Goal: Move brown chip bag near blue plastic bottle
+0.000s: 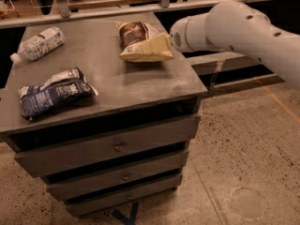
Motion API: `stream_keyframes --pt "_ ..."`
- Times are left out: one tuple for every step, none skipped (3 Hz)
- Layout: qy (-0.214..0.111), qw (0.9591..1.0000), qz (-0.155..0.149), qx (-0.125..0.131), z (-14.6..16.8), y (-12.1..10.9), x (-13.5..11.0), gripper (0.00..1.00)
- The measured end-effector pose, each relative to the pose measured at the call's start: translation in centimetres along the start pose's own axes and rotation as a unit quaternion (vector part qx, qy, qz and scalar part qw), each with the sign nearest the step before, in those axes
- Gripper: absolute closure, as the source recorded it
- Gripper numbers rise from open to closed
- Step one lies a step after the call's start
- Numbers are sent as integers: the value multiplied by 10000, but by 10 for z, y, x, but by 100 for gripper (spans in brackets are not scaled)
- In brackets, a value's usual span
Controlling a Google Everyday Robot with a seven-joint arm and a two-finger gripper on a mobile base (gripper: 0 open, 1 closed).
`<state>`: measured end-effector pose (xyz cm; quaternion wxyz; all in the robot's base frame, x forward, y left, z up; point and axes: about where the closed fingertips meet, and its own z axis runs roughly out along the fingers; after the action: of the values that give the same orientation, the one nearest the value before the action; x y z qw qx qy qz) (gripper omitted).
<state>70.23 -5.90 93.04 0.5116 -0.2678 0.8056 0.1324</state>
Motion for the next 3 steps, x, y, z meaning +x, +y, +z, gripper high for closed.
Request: stream_keyframes --pt "36 9999 -22 -122 28 3 3 0" --pt "79 9996 -34 -283 55 9 6 0" --pt "165 9990 -14 -421 80 12 13 0"
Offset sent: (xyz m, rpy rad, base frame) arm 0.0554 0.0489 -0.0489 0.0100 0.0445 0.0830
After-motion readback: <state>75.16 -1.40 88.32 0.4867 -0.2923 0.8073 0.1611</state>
